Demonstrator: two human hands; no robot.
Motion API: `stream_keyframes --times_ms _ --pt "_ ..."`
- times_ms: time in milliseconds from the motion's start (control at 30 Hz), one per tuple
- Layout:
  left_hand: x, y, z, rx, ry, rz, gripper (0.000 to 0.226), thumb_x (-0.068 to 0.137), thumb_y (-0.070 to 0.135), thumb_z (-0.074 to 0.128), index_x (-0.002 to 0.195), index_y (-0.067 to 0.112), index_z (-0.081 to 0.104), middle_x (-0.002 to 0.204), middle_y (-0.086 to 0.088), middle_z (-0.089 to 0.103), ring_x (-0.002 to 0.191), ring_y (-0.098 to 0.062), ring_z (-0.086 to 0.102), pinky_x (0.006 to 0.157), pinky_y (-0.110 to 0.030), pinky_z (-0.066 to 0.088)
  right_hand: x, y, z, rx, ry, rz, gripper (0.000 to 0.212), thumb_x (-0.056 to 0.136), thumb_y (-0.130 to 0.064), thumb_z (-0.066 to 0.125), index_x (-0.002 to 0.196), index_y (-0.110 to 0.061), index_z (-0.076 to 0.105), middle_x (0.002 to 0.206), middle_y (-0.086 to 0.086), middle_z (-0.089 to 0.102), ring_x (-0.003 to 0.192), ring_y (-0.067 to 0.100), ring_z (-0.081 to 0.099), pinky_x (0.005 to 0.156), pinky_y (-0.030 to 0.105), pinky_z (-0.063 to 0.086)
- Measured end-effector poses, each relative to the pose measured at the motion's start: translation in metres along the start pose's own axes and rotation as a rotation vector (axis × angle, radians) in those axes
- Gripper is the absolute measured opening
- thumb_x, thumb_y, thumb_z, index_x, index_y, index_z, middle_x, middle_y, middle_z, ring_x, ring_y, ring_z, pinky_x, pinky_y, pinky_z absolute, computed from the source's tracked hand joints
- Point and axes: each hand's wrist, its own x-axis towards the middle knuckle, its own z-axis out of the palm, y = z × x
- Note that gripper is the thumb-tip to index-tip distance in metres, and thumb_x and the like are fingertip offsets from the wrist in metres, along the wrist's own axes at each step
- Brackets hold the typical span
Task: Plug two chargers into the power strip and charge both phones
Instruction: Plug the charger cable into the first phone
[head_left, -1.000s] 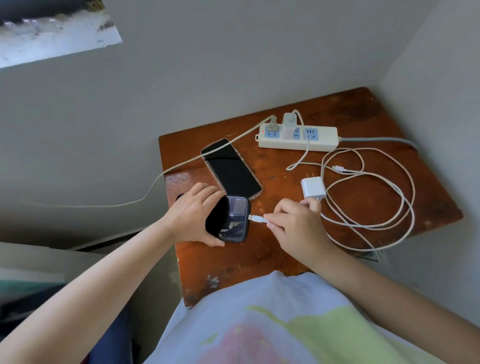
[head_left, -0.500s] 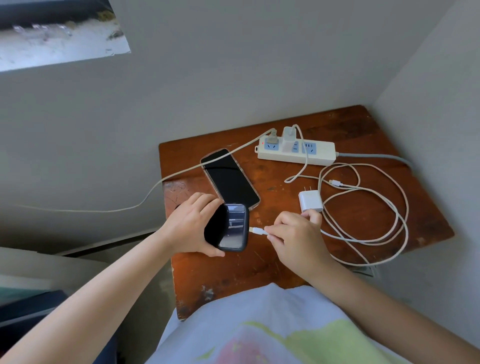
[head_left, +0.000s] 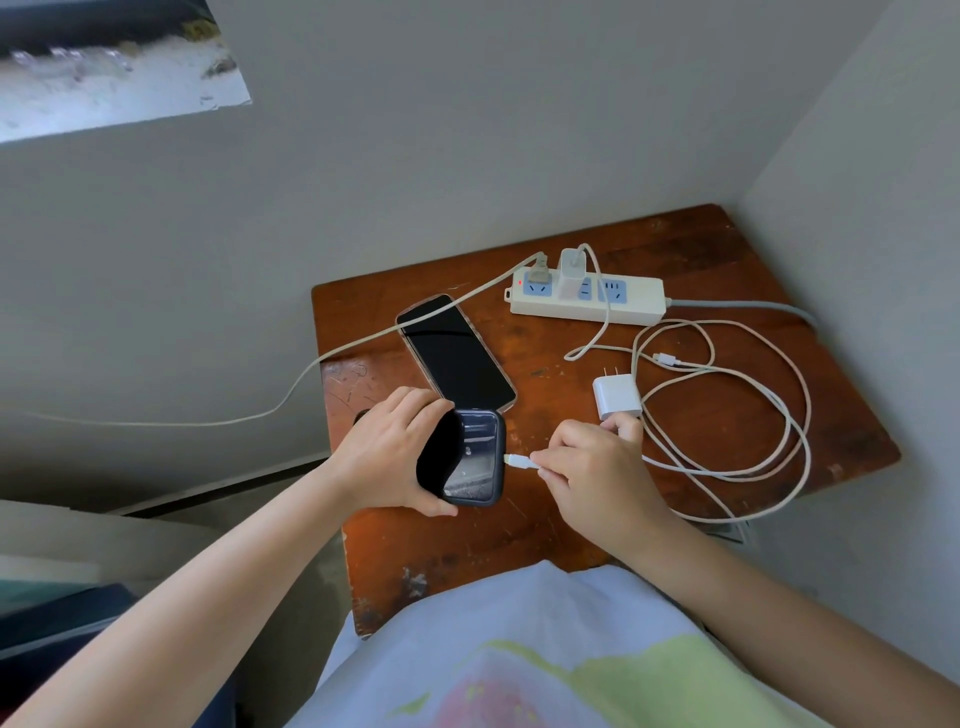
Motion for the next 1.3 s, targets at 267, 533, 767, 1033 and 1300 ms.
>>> stream_keyframes --times_ms 267,533,767,1033,1300 --pt "0.004 -0.001 0.003 0.021 -0.044 0.006 0.092 0.050 0.055 0.080 0.121 0.005 0.049 0.118 -0.018 0.058 0.107 -0.036 0.051 0.087 -0.043 0.047 0.002 0.002 -0.002 -0.026 -0.046 -0.082 0.020 0.048 0.000 0.089 0.060 -0.009 0.076 0.051 0.006 0.067 0.046 0.021 0.063 0.054 0.040 0.051" --pt "0.006 -0.002 0.006 0.009 -0.056 -0.033 0.093 0.056 0.060 0.073 0.129 0.011 0.041 0.130 -0.012 0.050 0.120 -0.029 0.041 0.102 -0.040 0.034 0.002 0.006 -0.001 0.025 0.010 -0.054 0.022 0.046 0.001 0.090 0.061 -0.007 0.075 0.054 0.008 0.069 0.050 0.022 0.065 0.054 0.040 0.051" --pt "0.007 0.001 0.004 0.000 -0.031 -0.037 0.093 0.052 0.057 0.077 0.124 0.006 0.046 0.122 -0.017 0.056 0.112 -0.034 0.048 0.094 -0.043 0.042 0.005 0.009 0.001 0.056 0.029 -0.018 0.024 0.047 0.004 0.090 0.064 -0.004 0.076 0.056 0.010 0.070 0.049 0.022 0.065 0.054 0.042 0.051" --pt "0.013 0.000 0.008 0.009 -0.087 -0.055 0.096 0.056 0.062 0.072 0.130 0.012 0.038 0.131 -0.011 0.048 0.120 -0.027 0.039 0.100 -0.037 0.035 0.006 0.014 0.006 0.095 -0.045 -0.043 0.022 0.050 0.008 0.088 0.065 -0.003 0.075 0.057 0.012 0.069 0.052 0.027 0.065 0.056 0.045 0.051" --pt "0.014 0.001 0.008 0.020 -0.120 -0.049 0.096 0.057 0.063 0.070 0.132 0.013 0.036 0.134 -0.009 0.046 0.121 -0.025 0.037 0.101 -0.035 0.034 0.008 0.018 0.006 0.085 -0.056 -0.089 0.022 0.050 0.005 0.088 0.065 -0.004 0.076 0.057 0.010 0.070 0.051 0.026 0.065 0.057 0.045 0.052"
